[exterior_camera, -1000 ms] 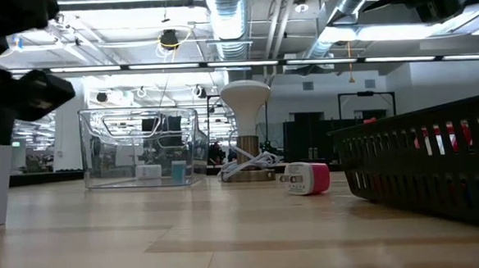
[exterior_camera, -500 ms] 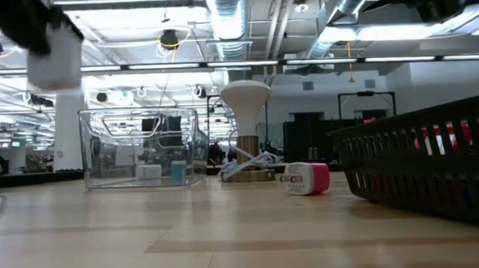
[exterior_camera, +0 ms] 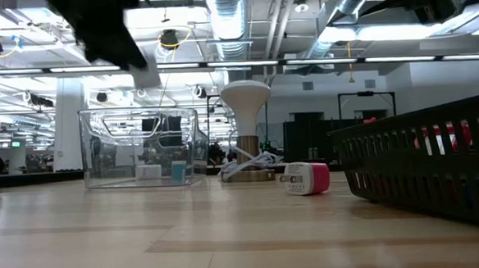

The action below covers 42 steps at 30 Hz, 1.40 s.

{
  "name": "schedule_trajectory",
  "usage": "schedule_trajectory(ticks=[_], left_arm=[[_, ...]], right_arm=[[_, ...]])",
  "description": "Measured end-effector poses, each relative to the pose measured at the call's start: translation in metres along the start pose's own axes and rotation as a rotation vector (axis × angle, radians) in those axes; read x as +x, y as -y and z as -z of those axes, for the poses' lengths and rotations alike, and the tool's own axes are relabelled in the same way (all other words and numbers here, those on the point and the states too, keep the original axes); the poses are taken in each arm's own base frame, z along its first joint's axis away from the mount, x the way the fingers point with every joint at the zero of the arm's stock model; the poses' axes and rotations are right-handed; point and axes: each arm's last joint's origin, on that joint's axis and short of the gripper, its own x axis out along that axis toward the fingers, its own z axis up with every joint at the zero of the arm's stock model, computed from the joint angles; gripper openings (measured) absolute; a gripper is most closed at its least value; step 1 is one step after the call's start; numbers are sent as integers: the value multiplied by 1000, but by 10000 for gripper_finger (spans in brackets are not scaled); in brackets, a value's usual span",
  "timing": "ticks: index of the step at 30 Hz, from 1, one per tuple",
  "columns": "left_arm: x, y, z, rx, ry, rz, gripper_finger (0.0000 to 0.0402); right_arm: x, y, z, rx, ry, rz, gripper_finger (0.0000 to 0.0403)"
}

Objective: Pick & Place Office items
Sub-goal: Put the white charger adapter into the transparent bin

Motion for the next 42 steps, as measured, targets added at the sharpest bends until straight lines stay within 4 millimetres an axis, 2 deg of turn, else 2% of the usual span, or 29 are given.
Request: schedule_trajectory(ticks=[5,8,12,19,28,32,42], left_arm=[[35,-47,-16,-87,-64,-196,95],[45,-70,-19,-147,-129,-191,95],[49,-83,-22,-115,-152,-152,95],[66,-91,-19,-103,-230,-140,95],[104,-89,-9,-96,-319,-160,95],[117,-88,-9,-101,-303,-156,95],[133,-87,-2,-99,-336,-156,95]], right_arm=[[2,0,-4,6,20,7,256],[3,-1,-5,7,24,-1,256],[3,-1,-5,4,24,-5,256],[3,-1,-5,-11,23,-6,256],[4,-1,-6,-23,27,-5,256],[4,-1,-6,-29,28,-5,256],[3,-2,-6,-47,28,-10,256]])
